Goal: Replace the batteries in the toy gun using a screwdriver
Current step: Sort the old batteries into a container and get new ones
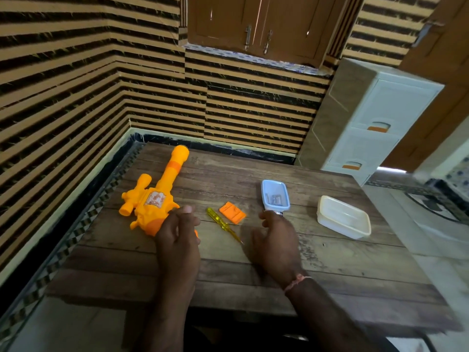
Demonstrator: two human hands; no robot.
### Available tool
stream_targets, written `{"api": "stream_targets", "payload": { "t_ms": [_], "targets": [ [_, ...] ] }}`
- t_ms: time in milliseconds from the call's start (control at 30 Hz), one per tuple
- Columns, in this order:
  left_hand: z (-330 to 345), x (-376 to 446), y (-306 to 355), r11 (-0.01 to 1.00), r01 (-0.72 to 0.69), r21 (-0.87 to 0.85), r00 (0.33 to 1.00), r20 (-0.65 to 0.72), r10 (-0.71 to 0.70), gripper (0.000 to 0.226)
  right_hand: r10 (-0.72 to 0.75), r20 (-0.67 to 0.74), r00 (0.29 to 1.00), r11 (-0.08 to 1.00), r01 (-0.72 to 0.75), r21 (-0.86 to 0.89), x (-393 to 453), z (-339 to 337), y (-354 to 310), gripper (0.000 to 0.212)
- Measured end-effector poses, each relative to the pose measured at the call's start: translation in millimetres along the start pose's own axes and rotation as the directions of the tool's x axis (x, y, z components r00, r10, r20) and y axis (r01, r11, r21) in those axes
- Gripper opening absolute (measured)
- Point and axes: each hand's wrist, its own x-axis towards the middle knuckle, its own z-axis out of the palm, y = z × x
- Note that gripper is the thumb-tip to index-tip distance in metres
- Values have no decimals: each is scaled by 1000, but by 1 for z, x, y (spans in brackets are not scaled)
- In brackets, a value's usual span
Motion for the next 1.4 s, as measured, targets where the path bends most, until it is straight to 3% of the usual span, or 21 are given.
{"api": "stream_targets", "payload": {
  "t_ms": [100, 233, 367, 700, 967, 1233, 1400],
  "targets": [
    [1, -2, -1, 1000, -16, 10, 999, 31, 15, 44, 107, -54, 993, 994, -107, 12, -1, -26, 32, 34],
    [4, -7, 0, 997, -57, 44, 996, 75, 53, 24, 217, -100, 971, 976, -216, 25, -5, -55, 74, 28],
    [11, -16, 2, 991, -105, 77, 988, 118, 96, 31, 264, -122, 957, 965, -261, 39, -8, -69, 95, 26],
    [28, -35, -8, 969, -187, 162, 969, 194, 155, 40, 198, -32, 980, 971, -191, 144, -10, -46, 83, 28],
    [45, -45, -21, 984, -126, 124, 964, 248, 92, 38, 182, -6, 983, 978, -181, 105, -3, -40, 78, 32],
    [44, -41, -27, 991, -61, 121, 978, 208, 35, 29, 195, 2, 981, 978, -194, 71, 14, -42, 81, 30],
    [41, -36, -31, 991, -66, 117, 979, 199, 42, 39, 164, -18, 986, 986, -163, 45, 27, -36, 70, 27]
  ]
}}
